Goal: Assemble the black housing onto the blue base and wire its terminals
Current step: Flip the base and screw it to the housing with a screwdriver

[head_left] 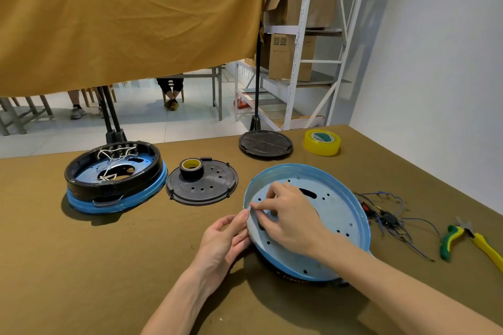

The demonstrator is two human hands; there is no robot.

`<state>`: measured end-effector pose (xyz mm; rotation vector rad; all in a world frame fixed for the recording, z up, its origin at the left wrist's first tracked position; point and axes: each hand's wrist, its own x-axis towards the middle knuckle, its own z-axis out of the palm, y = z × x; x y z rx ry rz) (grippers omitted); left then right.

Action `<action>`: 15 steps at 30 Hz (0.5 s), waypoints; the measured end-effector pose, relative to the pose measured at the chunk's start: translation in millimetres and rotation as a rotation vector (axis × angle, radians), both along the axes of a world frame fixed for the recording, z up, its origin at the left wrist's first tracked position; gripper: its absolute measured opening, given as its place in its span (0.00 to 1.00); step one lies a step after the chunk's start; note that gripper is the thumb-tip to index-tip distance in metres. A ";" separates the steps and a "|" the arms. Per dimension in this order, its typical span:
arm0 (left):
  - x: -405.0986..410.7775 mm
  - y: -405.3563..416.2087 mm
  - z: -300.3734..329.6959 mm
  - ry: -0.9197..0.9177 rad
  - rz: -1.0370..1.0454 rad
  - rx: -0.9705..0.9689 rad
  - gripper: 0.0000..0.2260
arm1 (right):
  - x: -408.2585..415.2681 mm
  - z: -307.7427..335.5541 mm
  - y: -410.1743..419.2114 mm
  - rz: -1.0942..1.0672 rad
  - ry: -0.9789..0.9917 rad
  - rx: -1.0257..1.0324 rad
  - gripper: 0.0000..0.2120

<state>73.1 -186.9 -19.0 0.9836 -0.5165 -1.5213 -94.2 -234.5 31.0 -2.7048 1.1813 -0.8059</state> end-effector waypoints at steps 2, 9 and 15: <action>-1.5 -0.5 1.6 -0.013 0.012 0.013 0.36 | -0.6 5.9 -8.3 -0.020 -0.004 0.079 0.11; -4.0 1.1 2.2 -0.079 0.047 0.047 0.33 | 11.0 29.3 -30.9 0.047 0.091 0.240 0.06; -3.9 0.6 2.2 -0.086 0.049 0.045 0.32 | 15.9 31.3 -35.0 0.046 0.175 0.260 0.10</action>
